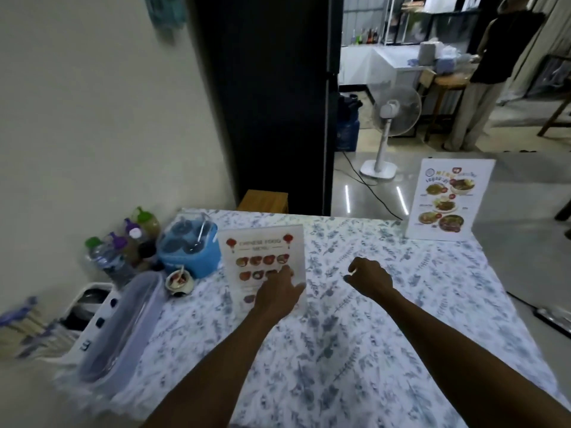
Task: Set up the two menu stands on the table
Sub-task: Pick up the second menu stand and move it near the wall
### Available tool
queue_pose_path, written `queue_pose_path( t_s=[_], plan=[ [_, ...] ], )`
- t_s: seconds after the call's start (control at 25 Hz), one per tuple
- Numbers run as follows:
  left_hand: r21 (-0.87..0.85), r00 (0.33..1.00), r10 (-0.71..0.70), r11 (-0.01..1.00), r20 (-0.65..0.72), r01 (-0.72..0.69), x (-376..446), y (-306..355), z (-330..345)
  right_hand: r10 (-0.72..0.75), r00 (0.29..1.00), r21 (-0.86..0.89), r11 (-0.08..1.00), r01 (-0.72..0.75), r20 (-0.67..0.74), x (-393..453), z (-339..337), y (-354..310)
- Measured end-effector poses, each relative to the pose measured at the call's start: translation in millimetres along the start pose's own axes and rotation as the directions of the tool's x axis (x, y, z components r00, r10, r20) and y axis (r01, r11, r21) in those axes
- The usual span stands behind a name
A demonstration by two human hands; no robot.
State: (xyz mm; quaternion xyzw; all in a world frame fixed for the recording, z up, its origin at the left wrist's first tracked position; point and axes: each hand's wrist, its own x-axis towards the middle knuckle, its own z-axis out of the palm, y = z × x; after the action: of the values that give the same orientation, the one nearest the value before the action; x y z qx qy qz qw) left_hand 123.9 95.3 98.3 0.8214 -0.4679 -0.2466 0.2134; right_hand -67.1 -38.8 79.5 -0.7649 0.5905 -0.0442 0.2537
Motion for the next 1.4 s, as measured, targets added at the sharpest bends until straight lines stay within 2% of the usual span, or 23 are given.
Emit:
queue_pose_path(
  t_s=[0.28,0.64,0.8,1.0,1.24,1.4],
  plan=[
    [0.071,0.991,-0.098,0.992,-0.088,0.105,-18,-93,-60,-0.070,0.996,-0.054,0.996,0.073,0.053,-25,35,-50],
    [0.038,0.967,-0.186,0.980,-0.176,0.195,17,-118,-80,-0.093,0.985,0.021,0.996,0.091,0.147,-4,65,-56],
    [0.046,0.966,-0.170,0.982,-0.195,0.182,32,-121,-76,-0.180,0.966,0.110,0.981,0.161,0.187,9,77,-55],
    [-0.064,0.964,-0.132,0.991,-0.230,0.120,45,-108,-73,-0.265,0.942,0.153,0.960,0.236,0.207,25,78,-51],
    [0.013,0.968,-0.068,0.997,-0.243,0.074,67,-97,-82,-0.266,0.944,0.099,0.963,0.251,0.197,40,63,-45],
    [0.017,0.977,0.002,1.000,-0.212,0.001,97,-78,-84,-0.209,0.968,0.080,0.977,0.199,0.141,54,44,-39]
  ],
)
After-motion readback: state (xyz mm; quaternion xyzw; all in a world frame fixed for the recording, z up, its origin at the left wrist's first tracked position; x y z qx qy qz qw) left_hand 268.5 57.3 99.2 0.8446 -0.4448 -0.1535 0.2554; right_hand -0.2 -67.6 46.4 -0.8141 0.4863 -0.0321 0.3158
